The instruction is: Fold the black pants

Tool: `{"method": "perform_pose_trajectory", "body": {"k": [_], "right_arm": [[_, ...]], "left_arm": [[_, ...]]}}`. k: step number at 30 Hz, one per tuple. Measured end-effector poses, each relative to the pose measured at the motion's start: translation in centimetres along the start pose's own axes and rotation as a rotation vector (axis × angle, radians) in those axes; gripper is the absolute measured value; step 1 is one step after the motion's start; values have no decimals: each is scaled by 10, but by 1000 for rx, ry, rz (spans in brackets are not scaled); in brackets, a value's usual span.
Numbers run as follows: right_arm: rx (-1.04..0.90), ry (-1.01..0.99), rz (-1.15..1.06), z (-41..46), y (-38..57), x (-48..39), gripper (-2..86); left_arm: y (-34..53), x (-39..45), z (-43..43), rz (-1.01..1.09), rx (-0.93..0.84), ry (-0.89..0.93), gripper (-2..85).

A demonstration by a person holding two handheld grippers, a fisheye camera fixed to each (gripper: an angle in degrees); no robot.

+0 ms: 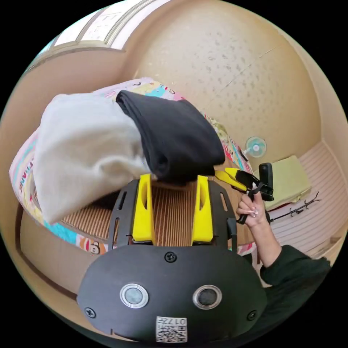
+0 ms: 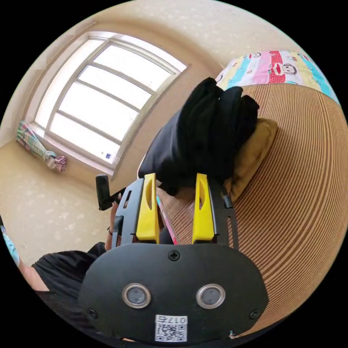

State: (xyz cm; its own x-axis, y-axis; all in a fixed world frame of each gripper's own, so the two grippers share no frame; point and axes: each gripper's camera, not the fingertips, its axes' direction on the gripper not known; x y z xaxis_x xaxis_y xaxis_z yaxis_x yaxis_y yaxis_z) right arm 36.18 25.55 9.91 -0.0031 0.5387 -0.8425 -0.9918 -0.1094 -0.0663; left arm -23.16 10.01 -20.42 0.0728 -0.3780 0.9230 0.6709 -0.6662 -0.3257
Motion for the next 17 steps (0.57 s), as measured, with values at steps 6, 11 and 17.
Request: {"method": "perform_pose_trajectory", "body": {"k": [6, 11, 17], "right_arm": [[-273, -84, 181, 11, 266, 62, 60], [-88, 139, 380, -115, 375, 51, 56], [437, 712, 583, -296, 414, 44, 85]], "left_arm": [[221, 68, 65, 212, -144, -244, 32], [235, 174, 75, 665, 86, -643, -2], [164, 225, 120, 626, 29, -322, -5]]}}
